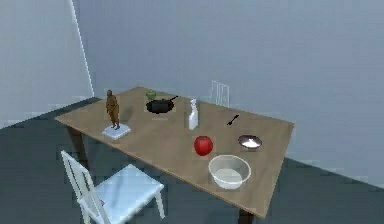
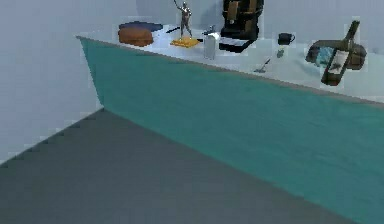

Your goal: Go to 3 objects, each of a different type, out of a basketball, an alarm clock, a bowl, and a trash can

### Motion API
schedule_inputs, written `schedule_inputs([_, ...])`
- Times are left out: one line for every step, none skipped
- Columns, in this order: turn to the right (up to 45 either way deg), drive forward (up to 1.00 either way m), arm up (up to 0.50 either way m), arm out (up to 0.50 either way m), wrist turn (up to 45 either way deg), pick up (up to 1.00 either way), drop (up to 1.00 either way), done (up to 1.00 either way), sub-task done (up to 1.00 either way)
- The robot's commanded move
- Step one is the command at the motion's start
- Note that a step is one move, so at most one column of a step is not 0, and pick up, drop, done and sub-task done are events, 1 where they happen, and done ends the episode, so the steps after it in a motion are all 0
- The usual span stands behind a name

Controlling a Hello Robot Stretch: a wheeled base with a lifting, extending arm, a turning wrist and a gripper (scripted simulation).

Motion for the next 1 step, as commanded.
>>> schedule_inputs([12.0, 0.00, 0.00, 0.00, 0.0, 0.00, 0.00, 0.00, 0.00])
